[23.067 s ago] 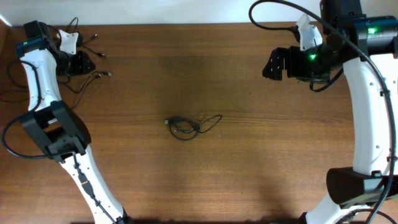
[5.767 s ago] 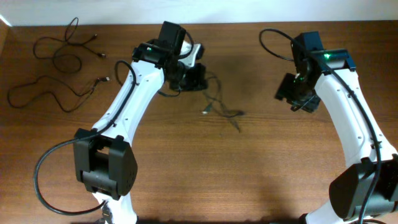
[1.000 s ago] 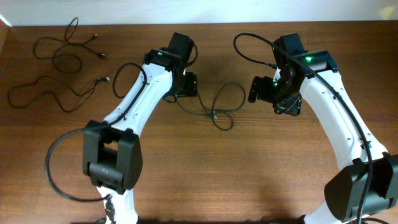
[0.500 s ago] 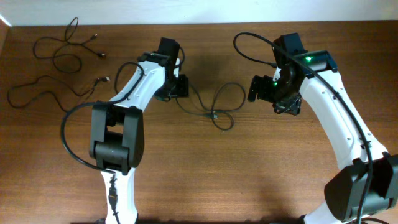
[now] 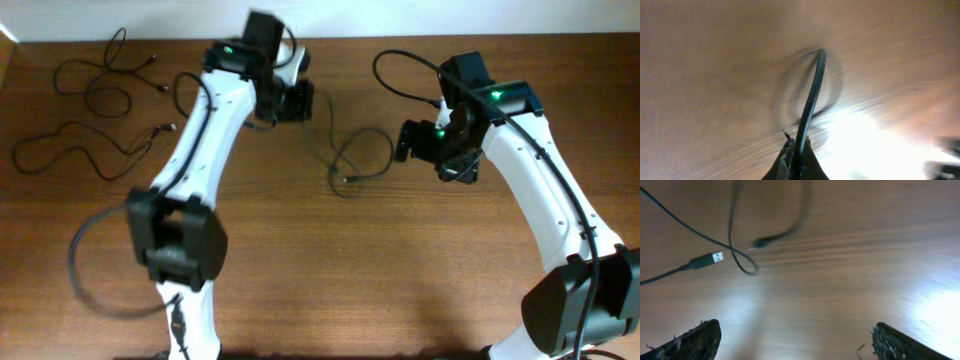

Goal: Untangle cables

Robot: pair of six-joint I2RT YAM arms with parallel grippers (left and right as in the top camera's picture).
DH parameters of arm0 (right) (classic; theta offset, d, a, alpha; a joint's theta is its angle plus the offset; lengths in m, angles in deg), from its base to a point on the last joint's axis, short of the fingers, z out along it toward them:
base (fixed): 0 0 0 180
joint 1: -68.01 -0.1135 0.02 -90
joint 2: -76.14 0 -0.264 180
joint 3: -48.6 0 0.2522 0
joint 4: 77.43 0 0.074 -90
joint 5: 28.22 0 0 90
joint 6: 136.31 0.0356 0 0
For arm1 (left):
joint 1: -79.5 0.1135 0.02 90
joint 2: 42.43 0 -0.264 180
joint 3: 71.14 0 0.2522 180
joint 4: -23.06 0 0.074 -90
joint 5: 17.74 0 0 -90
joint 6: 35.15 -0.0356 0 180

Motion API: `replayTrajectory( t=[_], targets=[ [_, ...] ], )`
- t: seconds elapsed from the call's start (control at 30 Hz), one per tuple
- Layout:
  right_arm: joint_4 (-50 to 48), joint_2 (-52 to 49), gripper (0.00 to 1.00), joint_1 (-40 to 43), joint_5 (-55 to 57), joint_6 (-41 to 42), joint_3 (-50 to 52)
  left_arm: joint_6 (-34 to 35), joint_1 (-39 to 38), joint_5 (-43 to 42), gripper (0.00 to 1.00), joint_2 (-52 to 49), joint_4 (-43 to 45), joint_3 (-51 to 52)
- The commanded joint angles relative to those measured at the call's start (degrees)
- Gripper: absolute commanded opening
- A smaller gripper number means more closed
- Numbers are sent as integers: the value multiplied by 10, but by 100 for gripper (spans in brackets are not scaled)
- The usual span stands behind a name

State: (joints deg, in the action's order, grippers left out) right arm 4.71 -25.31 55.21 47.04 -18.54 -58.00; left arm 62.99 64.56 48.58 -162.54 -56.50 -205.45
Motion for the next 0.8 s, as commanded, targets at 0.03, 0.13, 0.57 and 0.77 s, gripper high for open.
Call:
replayTrajectory(
  t=[0.03,0.13,0.57,0.77],
  targets=[
    [-62,-2,98,-3,-203,-51,-3,-31,-42,-72,0,114,-8,-49],
    [-87,-2,97,-3,-221,-50,-3,-31,-53,-148,0,135,-11,-49],
    [-21,-2,98,-2,75,58,-3,-52,-54,-311,0,203,6,-49],
    [-32,-2,91,2,75,57,-3,-52,-54,-336,0,227,6,-49]
  ],
)
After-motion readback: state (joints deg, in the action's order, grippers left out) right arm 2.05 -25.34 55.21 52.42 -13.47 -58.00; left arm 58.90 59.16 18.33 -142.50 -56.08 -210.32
